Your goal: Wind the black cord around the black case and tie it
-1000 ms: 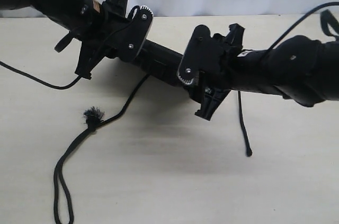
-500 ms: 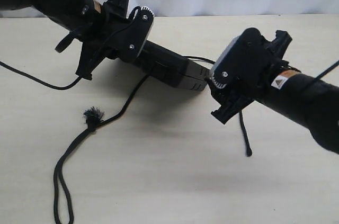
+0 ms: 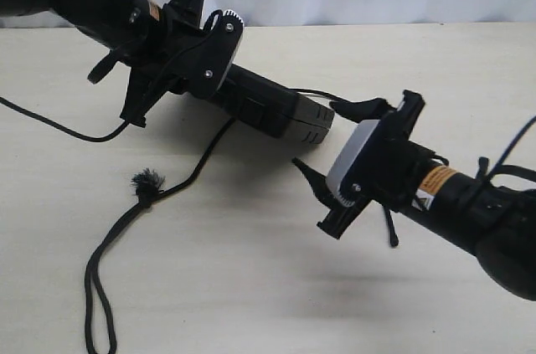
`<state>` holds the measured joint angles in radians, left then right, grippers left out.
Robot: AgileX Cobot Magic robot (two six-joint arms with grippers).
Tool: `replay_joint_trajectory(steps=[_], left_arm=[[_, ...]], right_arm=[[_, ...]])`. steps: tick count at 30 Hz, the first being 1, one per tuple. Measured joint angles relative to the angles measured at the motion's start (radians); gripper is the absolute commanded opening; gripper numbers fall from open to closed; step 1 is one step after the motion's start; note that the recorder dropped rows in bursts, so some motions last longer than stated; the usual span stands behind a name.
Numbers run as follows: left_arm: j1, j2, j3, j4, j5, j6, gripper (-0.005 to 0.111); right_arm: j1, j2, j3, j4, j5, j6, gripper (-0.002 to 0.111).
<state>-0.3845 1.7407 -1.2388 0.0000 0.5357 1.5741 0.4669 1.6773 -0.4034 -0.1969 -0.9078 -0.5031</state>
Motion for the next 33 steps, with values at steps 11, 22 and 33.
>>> replay_joint_trajectory(steps=[11, 22, 33], left_arm=[[0.000, 0.000, 0.000, 0.000, 0.004, 0.000, 0.000], [0.000, 0.000, 0.000, 0.000, 0.004, 0.000, 0.000], [0.000, 0.000, 0.000, 0.000, 0.002, 0.000, 0.025]], right_arm=[[-0.002, 0.187, -0.194, -0.039, -0.002, -0.090, 0.073], [-0.002, 0.275, -0.270, 0.000, 0.000, -0.189, 0.056], [-0.002, 0.279, -0.298, 0.005, 0.027, -0.183, 0.004]])
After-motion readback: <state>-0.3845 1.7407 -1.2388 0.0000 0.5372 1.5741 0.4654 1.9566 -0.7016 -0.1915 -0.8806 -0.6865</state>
